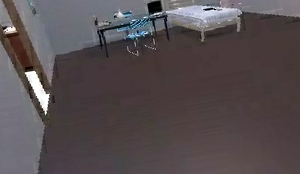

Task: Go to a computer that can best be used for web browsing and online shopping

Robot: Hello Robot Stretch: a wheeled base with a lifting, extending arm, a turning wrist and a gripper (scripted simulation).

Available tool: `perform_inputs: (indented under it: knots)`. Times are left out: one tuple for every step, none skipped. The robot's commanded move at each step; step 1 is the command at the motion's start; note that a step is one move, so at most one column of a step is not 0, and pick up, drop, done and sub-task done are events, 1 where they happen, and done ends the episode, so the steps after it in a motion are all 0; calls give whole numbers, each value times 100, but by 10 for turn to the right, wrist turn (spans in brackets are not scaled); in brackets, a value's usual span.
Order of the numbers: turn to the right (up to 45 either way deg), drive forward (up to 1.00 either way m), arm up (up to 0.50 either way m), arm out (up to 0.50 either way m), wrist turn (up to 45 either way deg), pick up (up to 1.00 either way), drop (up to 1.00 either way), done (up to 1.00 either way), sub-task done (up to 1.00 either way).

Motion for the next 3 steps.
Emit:
perform_inputs:
  knots:
    - [450, 0, 0, 0, 0, 0, 0, 0, 0]
    - [450, 0, 0, 0, 0, 0, 0, 0, 0]
    - [60, 0, 0, 0, 0, 0, 0, 0, 0]
